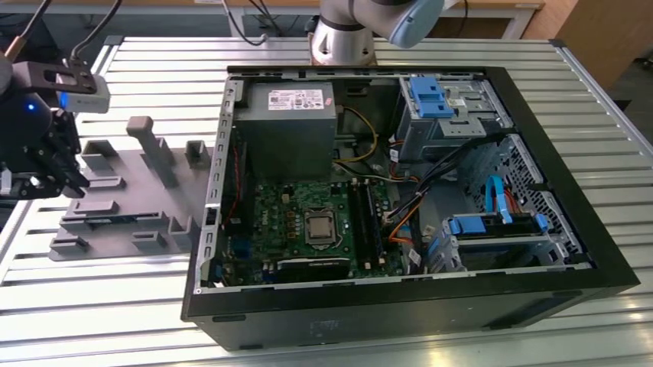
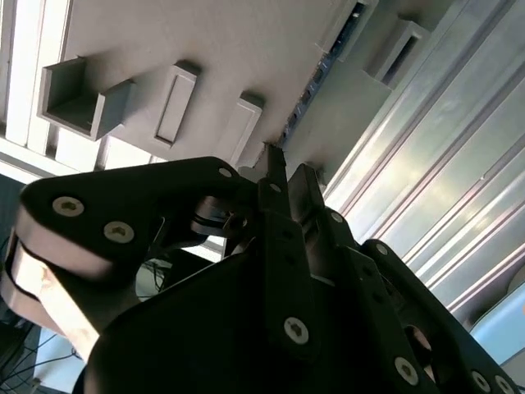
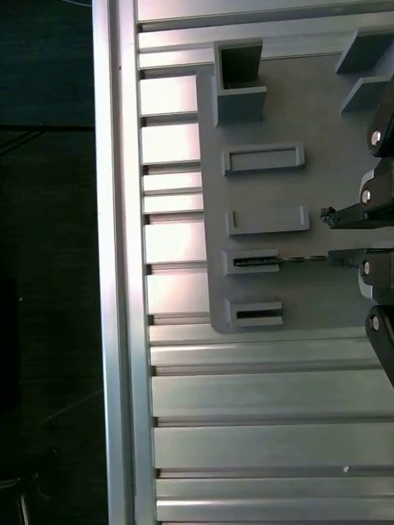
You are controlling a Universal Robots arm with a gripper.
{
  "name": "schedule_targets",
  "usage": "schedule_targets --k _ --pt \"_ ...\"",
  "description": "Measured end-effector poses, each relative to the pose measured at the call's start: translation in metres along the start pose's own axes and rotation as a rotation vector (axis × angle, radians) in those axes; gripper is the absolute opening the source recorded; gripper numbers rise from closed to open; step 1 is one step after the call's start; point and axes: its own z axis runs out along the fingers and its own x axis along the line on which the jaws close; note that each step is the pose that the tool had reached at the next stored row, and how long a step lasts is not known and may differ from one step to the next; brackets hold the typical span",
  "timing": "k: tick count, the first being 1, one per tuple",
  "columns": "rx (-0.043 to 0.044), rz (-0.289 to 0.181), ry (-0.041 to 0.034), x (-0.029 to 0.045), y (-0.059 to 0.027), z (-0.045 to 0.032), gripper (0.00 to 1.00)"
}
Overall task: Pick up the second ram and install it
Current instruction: 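Pick up the second ram and move it above second insertion slot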
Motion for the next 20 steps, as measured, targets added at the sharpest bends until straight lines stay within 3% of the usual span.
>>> schedule_targets --k 5,12,15,17,20 --pt "0.0002 0.0 0.0004 0.0025 -0.0004 0.0091 0.24" --pt "0.0008 0.0 0.0006 0.0026 -0.0006 0.011 0.24" --pt "0.0007 0.0 0.0006 0.003 -0.0007 0.0163 0.24" --pt "0.0005 -0.003 0.0007 0.0051 -0.0013 0.0278 0.24" --pt "0.0001 -0.011 0.001 0.0054 -0.0015 0.0332 0.24"
